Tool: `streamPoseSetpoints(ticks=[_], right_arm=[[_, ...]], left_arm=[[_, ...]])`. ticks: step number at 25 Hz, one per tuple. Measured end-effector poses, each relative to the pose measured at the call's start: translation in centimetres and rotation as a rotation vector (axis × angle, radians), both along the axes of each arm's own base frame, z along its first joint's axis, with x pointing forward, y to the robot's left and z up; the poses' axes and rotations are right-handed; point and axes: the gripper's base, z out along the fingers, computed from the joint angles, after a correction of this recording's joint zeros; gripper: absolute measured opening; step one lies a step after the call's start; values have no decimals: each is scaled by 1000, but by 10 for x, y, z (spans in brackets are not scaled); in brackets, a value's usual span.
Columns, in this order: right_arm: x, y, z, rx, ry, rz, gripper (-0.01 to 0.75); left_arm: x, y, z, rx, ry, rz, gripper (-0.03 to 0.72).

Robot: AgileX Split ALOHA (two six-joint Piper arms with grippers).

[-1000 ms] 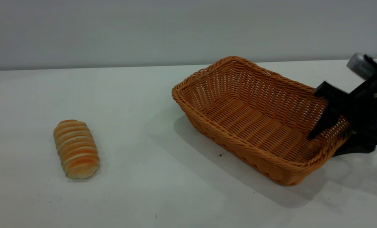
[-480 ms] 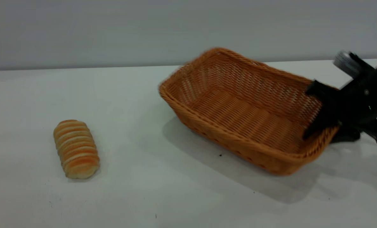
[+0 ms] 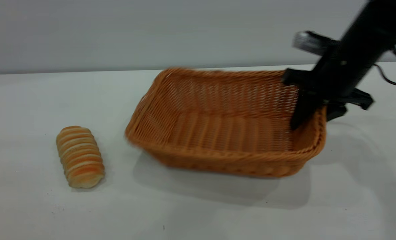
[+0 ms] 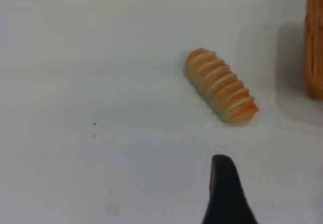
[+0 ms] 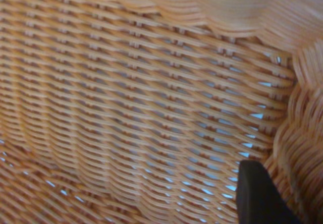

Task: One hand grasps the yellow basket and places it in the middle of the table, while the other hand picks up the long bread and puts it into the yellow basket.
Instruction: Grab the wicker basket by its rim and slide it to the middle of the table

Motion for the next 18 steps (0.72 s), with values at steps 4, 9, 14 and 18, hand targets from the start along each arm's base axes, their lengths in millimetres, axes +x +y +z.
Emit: streamPoseSetpoints(ticks=[4,9,14,18], right_arm=[[7,33,-1,4,5,79,262],[7,50,-6,7,9,113,261],[9,45,-4,-22,5,133,323],[20,34,5,-16,2,116,453]], left_arm=[[0,0,0,-1,0,0,513],[0,0,0,-1,5,0,513],[0,0,0,-1,7,0,513],[0,0,-1,-1,8,-1,513]])
